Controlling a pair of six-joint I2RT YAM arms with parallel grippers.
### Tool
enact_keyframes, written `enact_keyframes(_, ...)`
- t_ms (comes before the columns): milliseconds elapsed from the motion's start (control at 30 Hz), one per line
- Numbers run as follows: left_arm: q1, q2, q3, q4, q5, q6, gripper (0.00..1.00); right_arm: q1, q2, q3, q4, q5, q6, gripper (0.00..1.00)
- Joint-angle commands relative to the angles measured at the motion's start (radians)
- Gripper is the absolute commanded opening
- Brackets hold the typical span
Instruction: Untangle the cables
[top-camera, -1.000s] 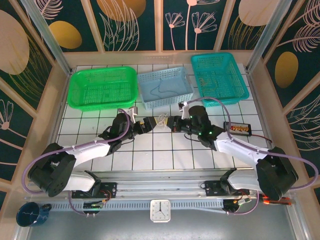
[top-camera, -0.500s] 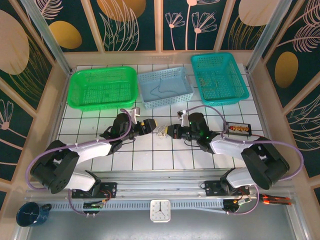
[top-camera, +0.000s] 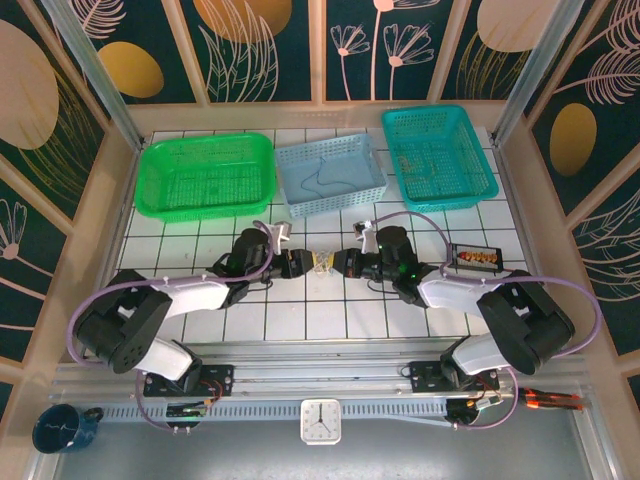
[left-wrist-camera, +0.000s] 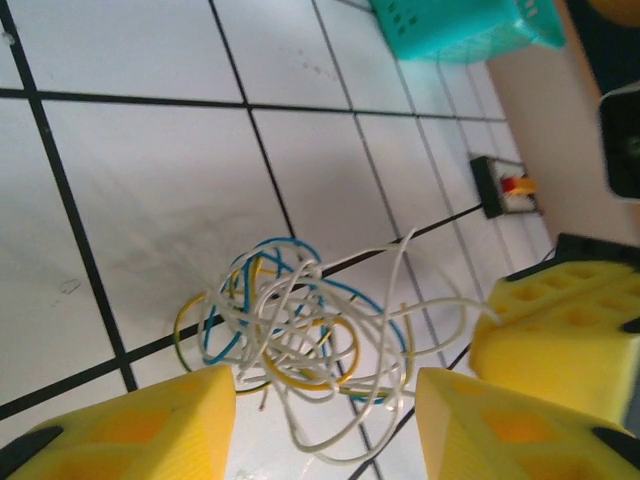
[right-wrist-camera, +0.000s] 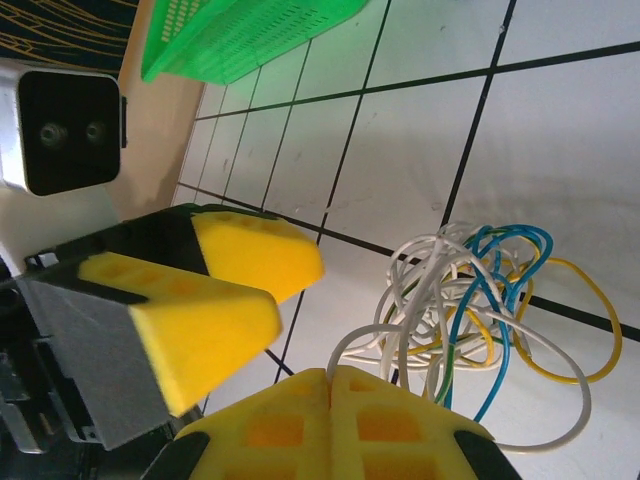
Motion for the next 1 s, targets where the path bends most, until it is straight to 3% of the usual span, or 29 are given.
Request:
enact_keyframes(0, -0.036, 0.025, 0.047, -0.038, -0.021, 0.085, 0.52, -0.003, 0.010, -0.011, 0.029, -0.001, 0.012, 0.00)
enact_keyframes(333, -0.087, 0.086, 0.079, -0.037, -0.094, 0.134, 0.47, -0.004, 0.010, -0.010, 0.018, 0.001, 0.009, 0.00)
enact_keyframes(600, -0.108, 0.079, 0.073, -0.053, -0.147, 0.179, 0.35, -0.004, 0.009, -0.012, 0.017, 0.003, 0.009, 0.00)
enact_keyframes(833, -0.120, 0.082, 0.079, -0.068, -0.183, 0.217, 0.34, -0.004, 0.009, -0.012, 0.022, 0.000, 0.011, 0.00)
enact_keyframes(967, -0.122, 0.092, 0.087, -0.062, -0.187, 0.225, 0.26, -0.003, 0.009, -0.010, 0.020, -0.001, 0.013, 0.00)
